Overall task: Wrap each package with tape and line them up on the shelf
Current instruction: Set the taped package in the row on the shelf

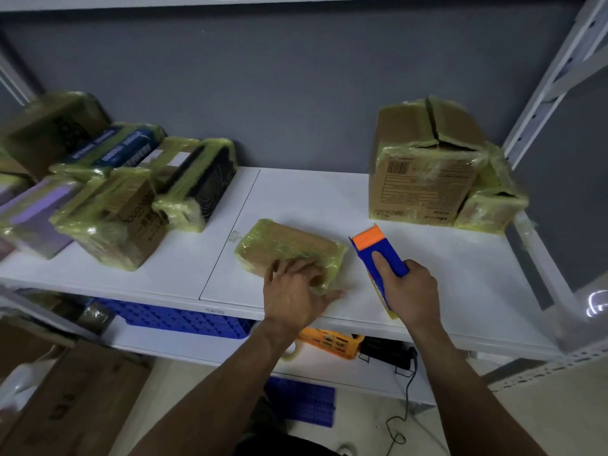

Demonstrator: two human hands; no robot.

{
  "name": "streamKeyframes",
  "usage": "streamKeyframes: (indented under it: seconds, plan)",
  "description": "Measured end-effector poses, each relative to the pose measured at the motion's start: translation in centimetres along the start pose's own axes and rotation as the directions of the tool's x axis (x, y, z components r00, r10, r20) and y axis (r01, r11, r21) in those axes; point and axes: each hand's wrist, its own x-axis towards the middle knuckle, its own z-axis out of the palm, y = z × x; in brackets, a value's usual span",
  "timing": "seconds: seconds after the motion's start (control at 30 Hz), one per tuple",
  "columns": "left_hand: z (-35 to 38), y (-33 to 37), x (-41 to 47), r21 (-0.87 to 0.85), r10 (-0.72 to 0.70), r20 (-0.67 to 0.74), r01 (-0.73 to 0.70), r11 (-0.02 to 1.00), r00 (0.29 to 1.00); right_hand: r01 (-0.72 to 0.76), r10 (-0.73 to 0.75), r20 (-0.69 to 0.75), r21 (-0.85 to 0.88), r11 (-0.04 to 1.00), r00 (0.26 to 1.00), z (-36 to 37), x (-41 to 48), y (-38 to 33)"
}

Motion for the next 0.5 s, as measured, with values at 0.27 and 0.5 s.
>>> streamKeyframes:
  seconds: [0.27,0.5]
  plan:
    - [1.1,-3.2,1.0,-0.271,0.235,-0.009,-0.228,0.935,0.972,0.036,-0.036,0.006,0.014,0.999,0.999,0.3,-0.3,-0.4]
    - [1.6,-5.3,1.3,-0.403,0.283,0.031,-0.248,0.881,0.959,0.188,-0.190,0.074,0.042,0.981,0.979,-1.5,-0.8,-0.6]
